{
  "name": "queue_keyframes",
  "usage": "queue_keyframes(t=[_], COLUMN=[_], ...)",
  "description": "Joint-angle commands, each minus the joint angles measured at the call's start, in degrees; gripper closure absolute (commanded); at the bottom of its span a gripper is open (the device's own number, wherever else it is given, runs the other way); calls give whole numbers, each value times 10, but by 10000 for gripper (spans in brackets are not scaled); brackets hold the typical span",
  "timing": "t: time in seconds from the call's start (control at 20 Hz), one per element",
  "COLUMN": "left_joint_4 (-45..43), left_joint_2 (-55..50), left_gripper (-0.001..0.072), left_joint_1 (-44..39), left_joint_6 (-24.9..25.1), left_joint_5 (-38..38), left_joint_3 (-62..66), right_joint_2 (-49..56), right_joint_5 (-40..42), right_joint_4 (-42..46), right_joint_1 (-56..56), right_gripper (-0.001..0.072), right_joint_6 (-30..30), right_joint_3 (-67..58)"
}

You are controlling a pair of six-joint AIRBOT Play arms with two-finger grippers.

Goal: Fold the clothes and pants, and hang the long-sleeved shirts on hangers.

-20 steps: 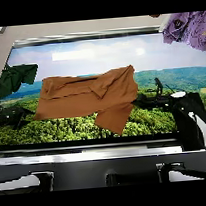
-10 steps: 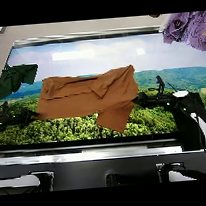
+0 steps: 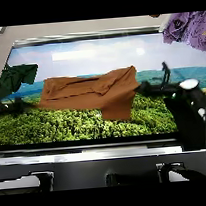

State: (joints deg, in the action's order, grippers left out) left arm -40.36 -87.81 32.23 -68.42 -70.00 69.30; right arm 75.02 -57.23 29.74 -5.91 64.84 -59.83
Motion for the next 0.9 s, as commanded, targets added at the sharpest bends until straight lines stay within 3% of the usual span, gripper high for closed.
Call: queue_keyframes(t=[0.0, 0.2, 0.3, 0.45, 0.6, 0.7, 0.85], left_joint_4=[7, -49, -95, -117, -186, -240, -252], left_joint_2=[30, 61, 107, 230, 340, 381, 392], left_gripper=[692, 691, 690, 689, 690, 690, 690], left_joint_1=[-22, -25, -22, -2, 18, 19, 18], left_joint_6=[-65, -165, -214, -253, -287, -292, -292], left_joint_5=[-16, -34, -34, -31, -32, -39, -54], left_joint_3=[191, 473, 535, 485, 435, 434, 433], right_joint_2=[-9, -18, -46, -135, -225, -262, -272], right_joint_5=[-32, -95, -131, -145, -166, -170, -179], right_joint_4=[87, 202, 236, 244, 275, 305, 344], right_joint_1=[0, 0, 0, 0, 0, 0, 0], right_gripper=[688, 687, 686, 686, 686, 686, 686], right_joint_6=[63, 132, 150, 174, 242, 283, 323], right_joint_3=[-189, -462, -561, -594, -594, -594, -594])
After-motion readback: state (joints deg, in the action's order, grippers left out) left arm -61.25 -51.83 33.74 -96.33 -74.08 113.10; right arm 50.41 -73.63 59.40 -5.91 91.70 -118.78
